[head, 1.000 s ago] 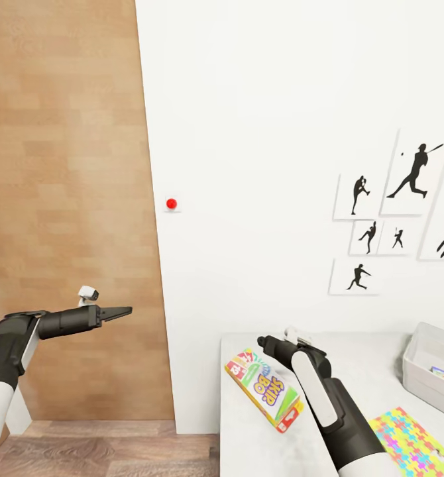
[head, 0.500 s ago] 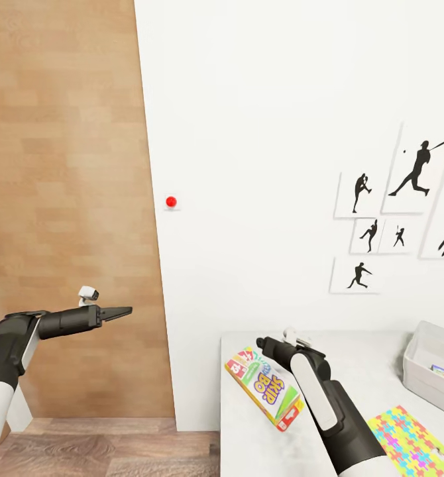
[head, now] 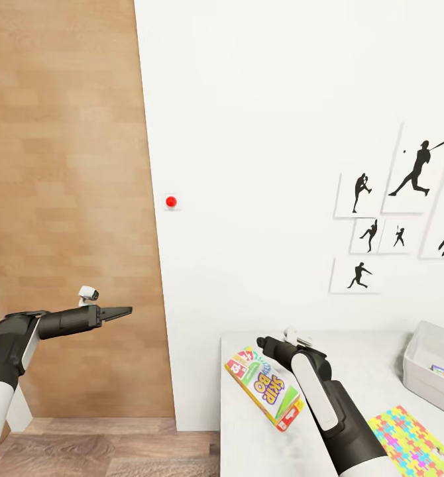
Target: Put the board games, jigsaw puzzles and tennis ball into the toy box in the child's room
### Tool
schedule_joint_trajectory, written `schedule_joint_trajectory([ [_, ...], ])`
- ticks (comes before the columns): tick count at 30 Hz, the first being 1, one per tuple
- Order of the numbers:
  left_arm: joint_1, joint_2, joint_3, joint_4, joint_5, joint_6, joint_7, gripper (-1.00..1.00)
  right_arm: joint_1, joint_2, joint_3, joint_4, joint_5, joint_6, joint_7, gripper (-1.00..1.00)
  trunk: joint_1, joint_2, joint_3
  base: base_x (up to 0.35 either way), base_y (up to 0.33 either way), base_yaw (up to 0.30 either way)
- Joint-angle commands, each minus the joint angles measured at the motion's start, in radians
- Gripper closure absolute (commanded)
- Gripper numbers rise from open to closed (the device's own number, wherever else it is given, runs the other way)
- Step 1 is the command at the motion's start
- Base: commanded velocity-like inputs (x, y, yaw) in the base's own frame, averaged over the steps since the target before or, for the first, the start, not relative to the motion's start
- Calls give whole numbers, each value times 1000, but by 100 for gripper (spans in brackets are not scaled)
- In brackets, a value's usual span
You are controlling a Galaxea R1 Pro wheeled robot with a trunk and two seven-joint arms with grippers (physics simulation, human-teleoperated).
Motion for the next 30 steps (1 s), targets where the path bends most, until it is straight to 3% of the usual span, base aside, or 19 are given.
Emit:
schedule_joint_trajectory([
  [1, -1, 0, 0, 0, -2, 11, -5, -100, -1, 0, 1, -2, -10, 1, -10, -100, 0, -2, -2, 0, 0, 0],
  [30, -1, -1, 0, 0, -1, 11, -5, -100, -1, 1, 1, 2, -10, 1, -10, -100, 0, -2, -5, 91, 0, 0],
])
